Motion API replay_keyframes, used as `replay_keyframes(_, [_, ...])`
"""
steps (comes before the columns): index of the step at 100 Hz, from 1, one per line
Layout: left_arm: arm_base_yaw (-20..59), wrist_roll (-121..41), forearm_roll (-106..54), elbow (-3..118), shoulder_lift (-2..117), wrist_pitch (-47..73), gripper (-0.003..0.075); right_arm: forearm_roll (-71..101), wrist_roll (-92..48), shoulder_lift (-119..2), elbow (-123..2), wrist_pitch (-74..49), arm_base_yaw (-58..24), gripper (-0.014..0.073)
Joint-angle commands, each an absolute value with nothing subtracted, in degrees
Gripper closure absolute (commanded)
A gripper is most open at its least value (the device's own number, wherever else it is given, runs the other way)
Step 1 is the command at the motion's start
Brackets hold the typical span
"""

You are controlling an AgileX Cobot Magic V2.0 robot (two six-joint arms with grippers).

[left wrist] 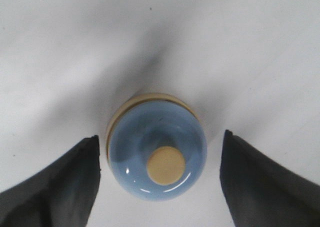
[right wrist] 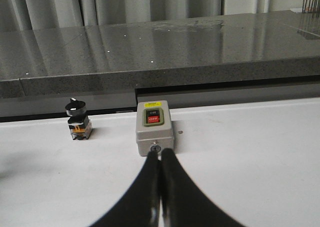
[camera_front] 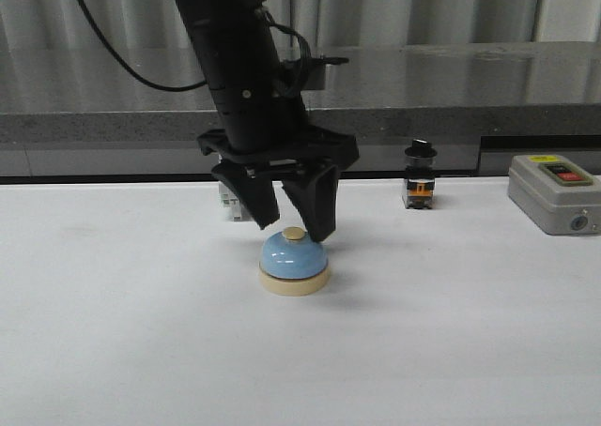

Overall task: Place and press bell with both arms
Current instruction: 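Lower the bell onto the table and open the left gripper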

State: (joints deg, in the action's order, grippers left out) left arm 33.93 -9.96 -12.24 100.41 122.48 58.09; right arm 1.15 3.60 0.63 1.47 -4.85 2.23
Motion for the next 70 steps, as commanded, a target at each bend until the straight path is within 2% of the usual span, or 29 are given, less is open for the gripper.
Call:
replay_keyframes(1, [34.3,-9.4,-13.6,102.2,116.7,56.4,0.0328,0.7,3.4,1.6,0.7,-0.6,2.5,0.0654])
replay_keyframes(12, [34.2,-9.3,-13.5,102.2,115.3,56.2,0.0429,0.7,3.4,1.6,0.7,-0.6,2.5,0.0654])
replay_keyframes(39, [33.9,-6.4,-13.5,102.2,112.0,56.2,0.0733,0.7,3.4,1.6,0.7,-0.6,2.5,0.0654])
replay_keyframes(70, [29.3,-3.7,-13.3,101.4,107.1,56.1,0.0741,0.7,3.4,1.6,0.7,-0.6,2.5,0.0654])
